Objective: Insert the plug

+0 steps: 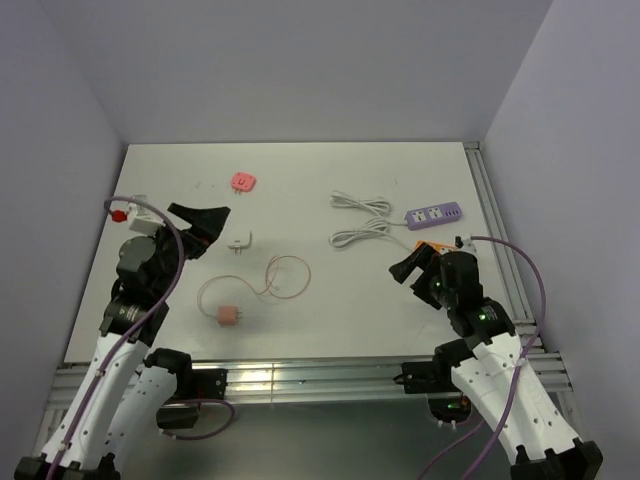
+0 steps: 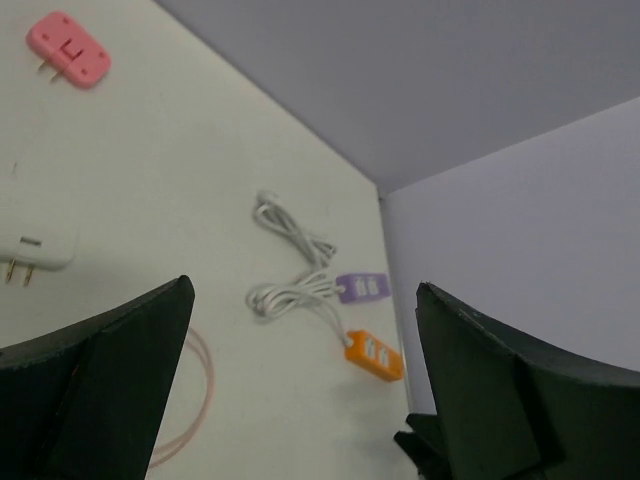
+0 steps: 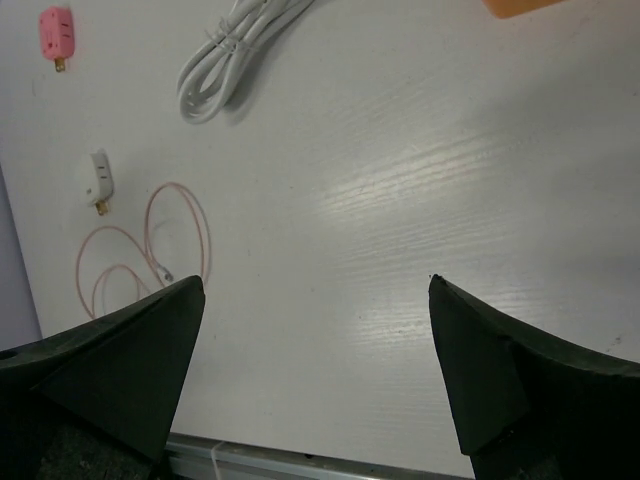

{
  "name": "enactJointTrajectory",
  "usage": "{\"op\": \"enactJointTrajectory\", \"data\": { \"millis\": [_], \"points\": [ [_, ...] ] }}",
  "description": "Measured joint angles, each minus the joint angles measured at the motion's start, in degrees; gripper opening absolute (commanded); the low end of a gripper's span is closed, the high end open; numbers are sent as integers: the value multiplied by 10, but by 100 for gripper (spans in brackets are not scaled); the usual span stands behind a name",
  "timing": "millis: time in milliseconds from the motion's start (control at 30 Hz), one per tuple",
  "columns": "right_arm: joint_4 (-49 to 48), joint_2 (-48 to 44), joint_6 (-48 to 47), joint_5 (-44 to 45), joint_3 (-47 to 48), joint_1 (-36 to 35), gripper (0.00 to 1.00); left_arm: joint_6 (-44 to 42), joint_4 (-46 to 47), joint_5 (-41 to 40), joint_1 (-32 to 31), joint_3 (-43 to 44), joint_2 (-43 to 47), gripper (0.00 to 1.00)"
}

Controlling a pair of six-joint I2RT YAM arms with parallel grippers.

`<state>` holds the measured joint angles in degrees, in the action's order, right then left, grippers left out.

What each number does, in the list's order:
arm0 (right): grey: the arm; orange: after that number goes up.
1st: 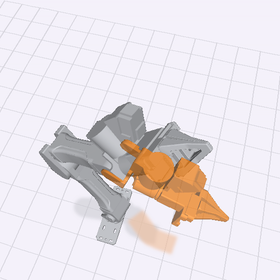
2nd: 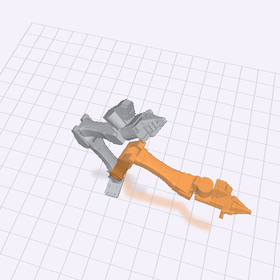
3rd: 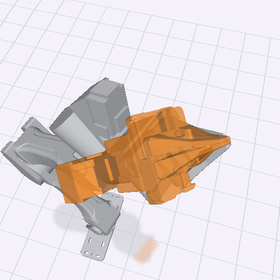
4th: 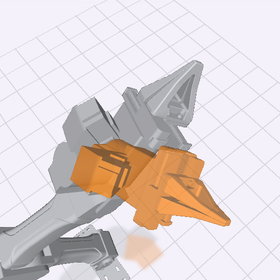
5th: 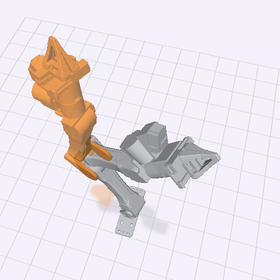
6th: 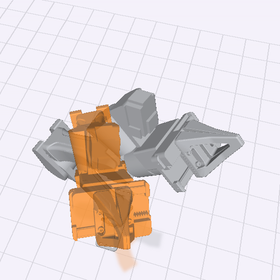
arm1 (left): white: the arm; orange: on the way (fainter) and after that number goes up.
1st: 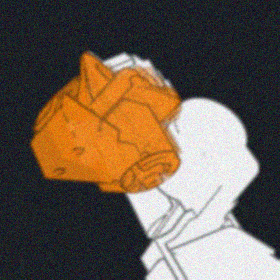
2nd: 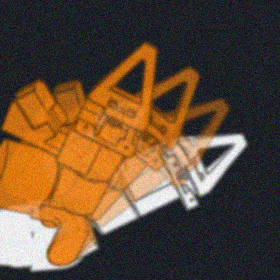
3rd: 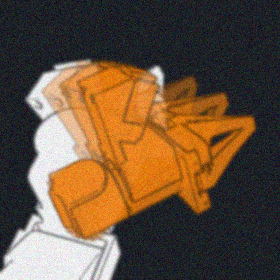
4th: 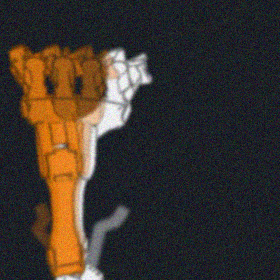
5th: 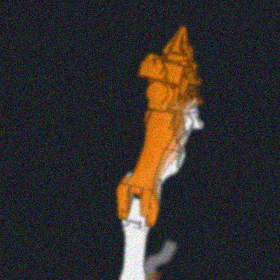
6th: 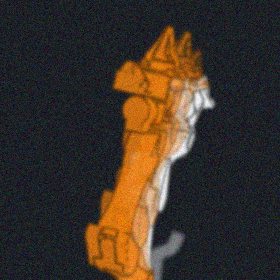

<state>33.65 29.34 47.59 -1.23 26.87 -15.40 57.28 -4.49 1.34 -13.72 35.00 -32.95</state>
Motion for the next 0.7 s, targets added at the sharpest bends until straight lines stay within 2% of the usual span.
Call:
{"op": "enactJointTrajectory", "data": {
  "millis": [267,533,700],
  "points": [
    [2,103,-10,24,78,1,99,-56,-73,80,0,61,-146,94],
    [7,215,-21,119,175,12,97,-65,-58,154,0,55,-156,91],
    [-3,271,-23,158,196,57,88,-81,-59,171,0,55,-156,89]
  ]
}}
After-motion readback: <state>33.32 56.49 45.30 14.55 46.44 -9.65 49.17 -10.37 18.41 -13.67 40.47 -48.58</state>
